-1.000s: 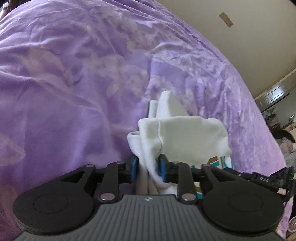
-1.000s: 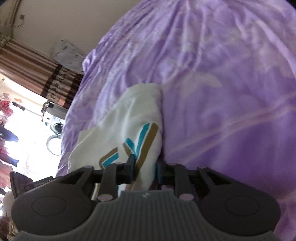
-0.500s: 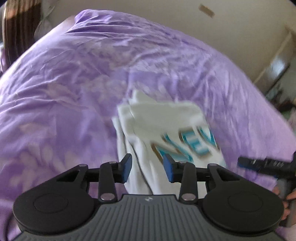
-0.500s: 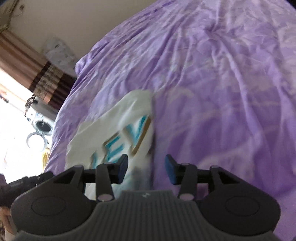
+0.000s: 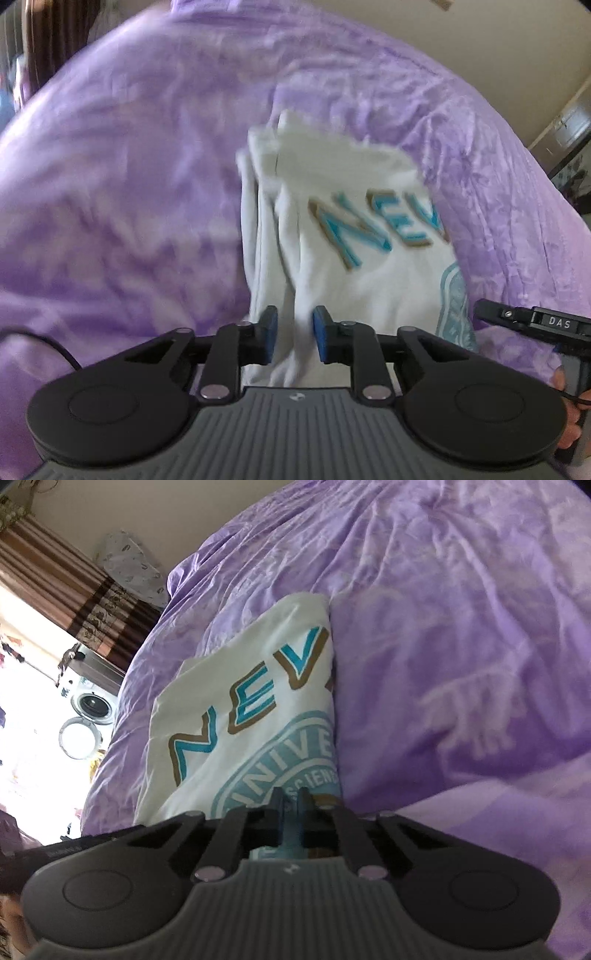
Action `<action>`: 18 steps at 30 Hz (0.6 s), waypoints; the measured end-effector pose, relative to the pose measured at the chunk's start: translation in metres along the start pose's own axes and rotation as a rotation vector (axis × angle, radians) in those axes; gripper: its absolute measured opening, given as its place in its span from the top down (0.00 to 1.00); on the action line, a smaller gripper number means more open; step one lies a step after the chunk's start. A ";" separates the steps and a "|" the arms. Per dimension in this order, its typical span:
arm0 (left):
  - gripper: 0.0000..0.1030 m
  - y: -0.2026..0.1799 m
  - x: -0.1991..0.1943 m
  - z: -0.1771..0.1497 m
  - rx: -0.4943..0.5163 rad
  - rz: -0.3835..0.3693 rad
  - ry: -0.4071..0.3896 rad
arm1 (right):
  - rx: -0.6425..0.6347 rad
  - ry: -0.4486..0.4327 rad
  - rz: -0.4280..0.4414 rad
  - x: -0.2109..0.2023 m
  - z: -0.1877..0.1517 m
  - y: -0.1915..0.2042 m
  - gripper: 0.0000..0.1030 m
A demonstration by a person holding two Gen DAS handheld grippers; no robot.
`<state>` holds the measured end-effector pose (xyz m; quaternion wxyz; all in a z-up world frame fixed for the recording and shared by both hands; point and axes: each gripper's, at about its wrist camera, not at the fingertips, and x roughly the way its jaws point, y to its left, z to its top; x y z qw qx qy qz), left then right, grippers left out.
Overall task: Fold small clothes
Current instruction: 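Lay the folded T-shirt flat on the duvet and open both grippers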
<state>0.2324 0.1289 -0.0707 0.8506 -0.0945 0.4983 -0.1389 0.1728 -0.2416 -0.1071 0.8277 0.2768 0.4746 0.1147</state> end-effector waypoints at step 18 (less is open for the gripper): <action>0.12 -0.090 -0.157 -0.057 0.199 0.476 -0.509 | -0.581 -0.417 -0.198 -0.165 -0.041 0.122 0.27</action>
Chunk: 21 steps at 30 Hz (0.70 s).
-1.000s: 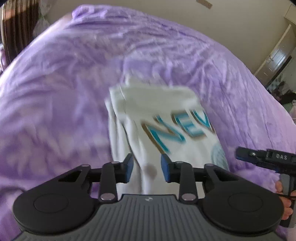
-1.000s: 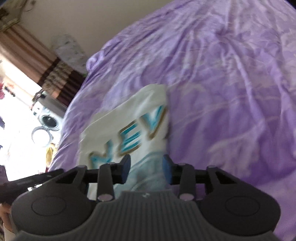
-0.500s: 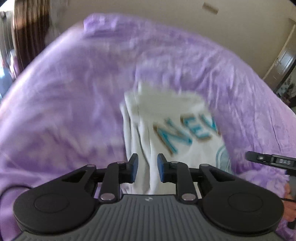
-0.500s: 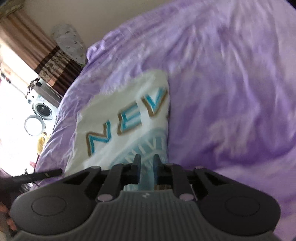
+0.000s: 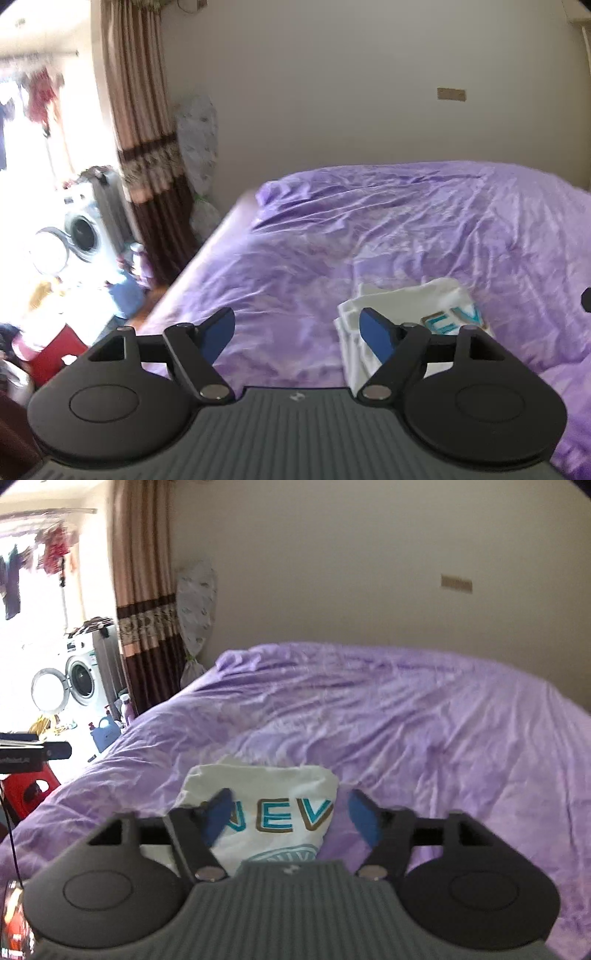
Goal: Fold small clothes
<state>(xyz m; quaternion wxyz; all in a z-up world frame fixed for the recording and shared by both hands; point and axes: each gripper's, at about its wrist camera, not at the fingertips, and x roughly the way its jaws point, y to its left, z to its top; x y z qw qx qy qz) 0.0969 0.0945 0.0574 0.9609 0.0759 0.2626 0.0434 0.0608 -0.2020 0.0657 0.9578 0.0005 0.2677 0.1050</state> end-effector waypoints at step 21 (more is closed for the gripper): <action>0.12 -0.070 0.000 -0.089 0.008 -0.089 0.299 | 0.120 0.177 -0.092 -0.015 -0.110 0.041 0.21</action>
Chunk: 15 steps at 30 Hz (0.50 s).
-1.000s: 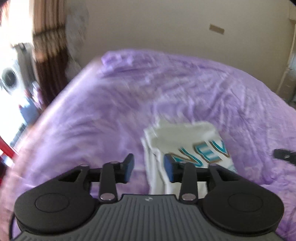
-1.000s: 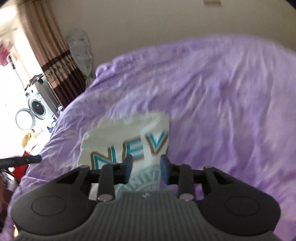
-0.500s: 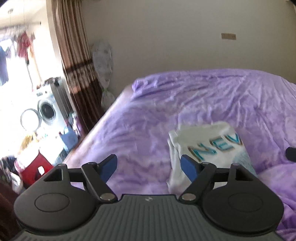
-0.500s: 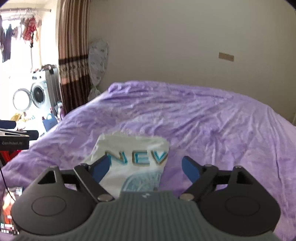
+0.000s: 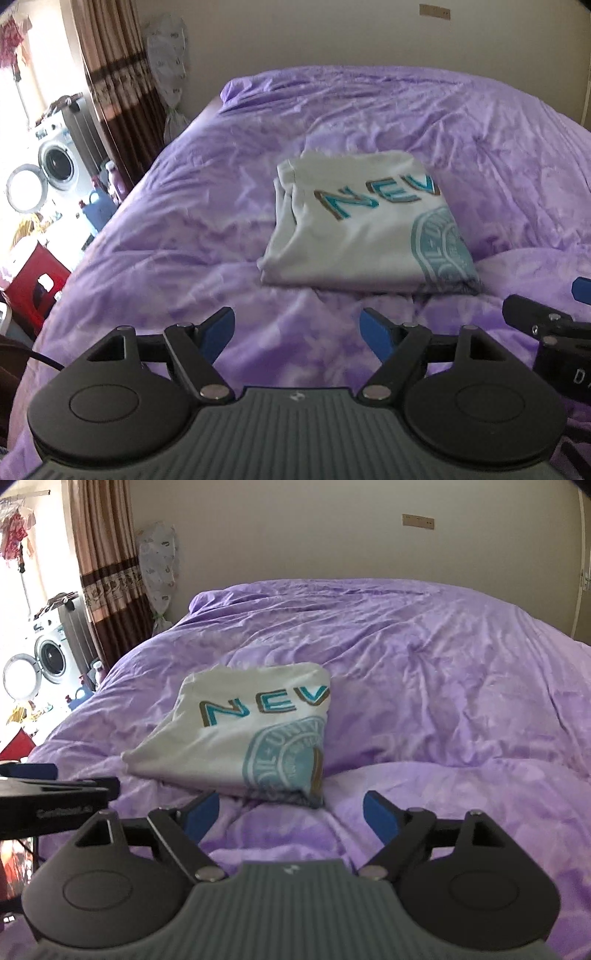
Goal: Fold small clothes
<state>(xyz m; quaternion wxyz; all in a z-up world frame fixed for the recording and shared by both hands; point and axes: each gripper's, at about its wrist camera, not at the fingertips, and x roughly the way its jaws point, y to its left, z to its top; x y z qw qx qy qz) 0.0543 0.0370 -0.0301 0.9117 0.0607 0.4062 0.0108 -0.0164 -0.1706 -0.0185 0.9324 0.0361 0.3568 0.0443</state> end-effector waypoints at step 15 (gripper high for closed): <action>0.12 0.001 -0.002 -0.001 -0.001 0.001 -0.002 | 0.000 0.012 0.008 0.004 0.001 -0.001 0.21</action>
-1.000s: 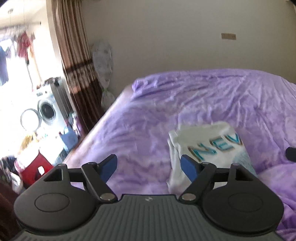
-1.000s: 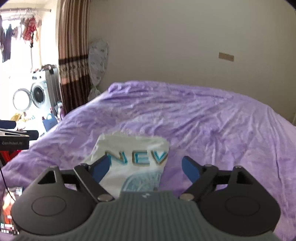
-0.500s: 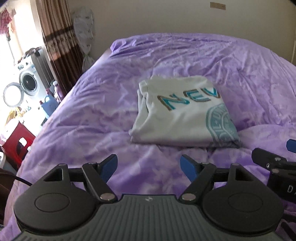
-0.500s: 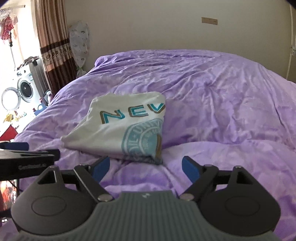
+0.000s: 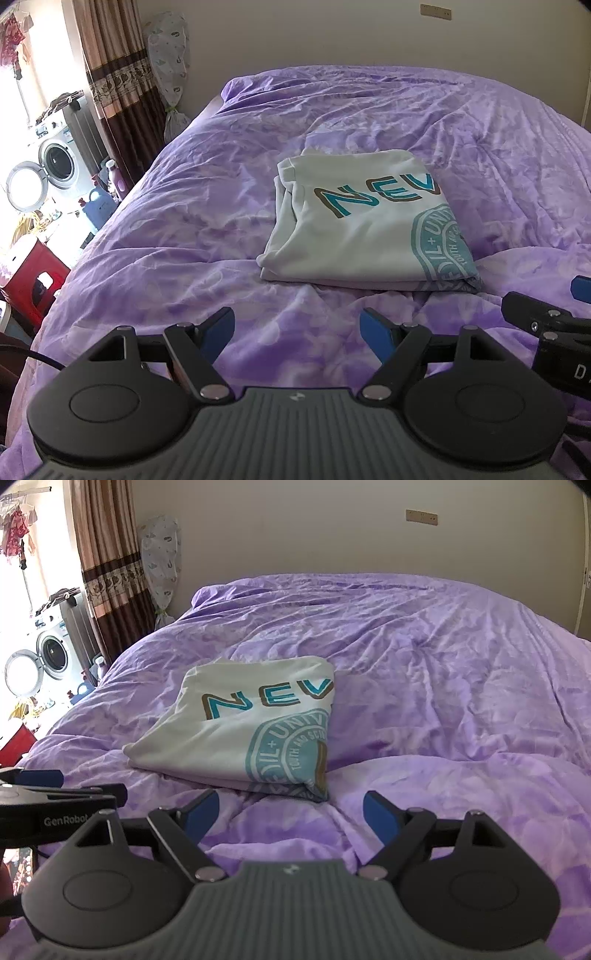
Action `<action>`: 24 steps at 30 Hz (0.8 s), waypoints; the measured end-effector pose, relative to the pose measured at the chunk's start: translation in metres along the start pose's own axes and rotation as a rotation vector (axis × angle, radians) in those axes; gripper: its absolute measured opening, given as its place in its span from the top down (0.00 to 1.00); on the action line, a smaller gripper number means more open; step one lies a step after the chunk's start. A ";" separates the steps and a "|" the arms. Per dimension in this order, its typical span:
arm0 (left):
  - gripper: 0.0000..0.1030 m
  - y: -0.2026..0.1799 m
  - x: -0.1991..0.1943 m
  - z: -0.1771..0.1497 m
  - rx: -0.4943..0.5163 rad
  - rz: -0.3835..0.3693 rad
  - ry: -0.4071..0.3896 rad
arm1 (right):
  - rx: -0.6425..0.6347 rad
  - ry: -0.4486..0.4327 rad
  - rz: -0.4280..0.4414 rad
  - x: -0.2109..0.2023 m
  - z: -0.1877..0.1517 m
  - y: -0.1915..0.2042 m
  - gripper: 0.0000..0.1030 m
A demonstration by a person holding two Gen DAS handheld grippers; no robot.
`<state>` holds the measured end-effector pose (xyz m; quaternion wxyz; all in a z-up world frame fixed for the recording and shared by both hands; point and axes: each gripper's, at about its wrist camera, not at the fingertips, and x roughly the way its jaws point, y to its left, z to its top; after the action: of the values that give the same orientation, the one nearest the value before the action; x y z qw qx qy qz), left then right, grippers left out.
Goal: Fold small clothes
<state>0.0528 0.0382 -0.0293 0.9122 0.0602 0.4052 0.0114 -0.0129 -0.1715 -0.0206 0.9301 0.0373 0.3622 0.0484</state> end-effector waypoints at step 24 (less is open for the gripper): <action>0.12 0.000 -0.005 0.004 -0.005 0.010 -0.015 | -0.007 0.001 0.006 0.000 0.000 0.002 0.21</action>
<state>0.0525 0.0374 -0.0229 0.9153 0.0603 0.3979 0.0166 -0.0132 -0.1694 -0.0200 0.9298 0.0351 0.3625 0.0524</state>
